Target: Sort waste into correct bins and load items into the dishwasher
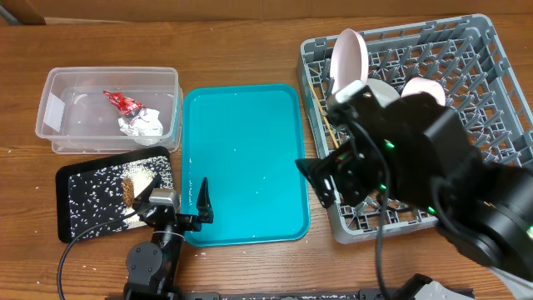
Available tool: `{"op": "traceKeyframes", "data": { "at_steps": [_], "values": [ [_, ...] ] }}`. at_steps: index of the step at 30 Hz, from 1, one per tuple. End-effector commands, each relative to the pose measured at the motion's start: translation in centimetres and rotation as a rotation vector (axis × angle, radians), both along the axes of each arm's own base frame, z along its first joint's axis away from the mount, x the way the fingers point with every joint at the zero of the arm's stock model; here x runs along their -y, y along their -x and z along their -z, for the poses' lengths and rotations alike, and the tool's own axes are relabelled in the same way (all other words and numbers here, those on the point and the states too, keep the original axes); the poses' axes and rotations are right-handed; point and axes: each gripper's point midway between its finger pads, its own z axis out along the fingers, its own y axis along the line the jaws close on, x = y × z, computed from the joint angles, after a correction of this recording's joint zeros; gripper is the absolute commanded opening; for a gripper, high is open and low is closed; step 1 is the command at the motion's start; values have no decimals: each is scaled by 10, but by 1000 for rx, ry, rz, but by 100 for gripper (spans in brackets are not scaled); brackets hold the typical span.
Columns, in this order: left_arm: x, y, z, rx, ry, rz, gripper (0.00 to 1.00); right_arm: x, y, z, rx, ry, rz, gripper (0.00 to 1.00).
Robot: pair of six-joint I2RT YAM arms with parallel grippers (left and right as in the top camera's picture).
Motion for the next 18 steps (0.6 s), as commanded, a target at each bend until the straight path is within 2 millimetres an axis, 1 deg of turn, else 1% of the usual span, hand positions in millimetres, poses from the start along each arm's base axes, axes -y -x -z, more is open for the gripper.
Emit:
{"op": "traceKeyframes", "data": {
  "at_steps": [1,2,3,7,9,10,12,14,18],
  "values": [
    [-1,0,-1,7,9,-2,100,37,23,-42,150,-85,57,100],
    [-1,0,-1,7,9,-2,100,54,30,-54,209,-104,96,100],
    [-1,0,-1,7,9,-2,100,71,35,-63,258,-110,143,100],
    [-1,0,-1,7,9,-2,100,107,46,-75,343,-118,243,100],
    [-1,0,-1,7,9,-2,100,121,48,-74,359,-118,291,100],
    [-1,0,-1,7,9,-2,100,133,46,-70,371,-114,356,100],
    [-1,0,-1,7,9,-2,100,147,38,-61,381,-104,446,100],
    [-1,0,-1,7,9,-2,100,155,30,-48,381,-94,507,100],
    [-1,0,-1,7,9,-2,100,164,9,-8,371,-85,587,100]
  ]
}}
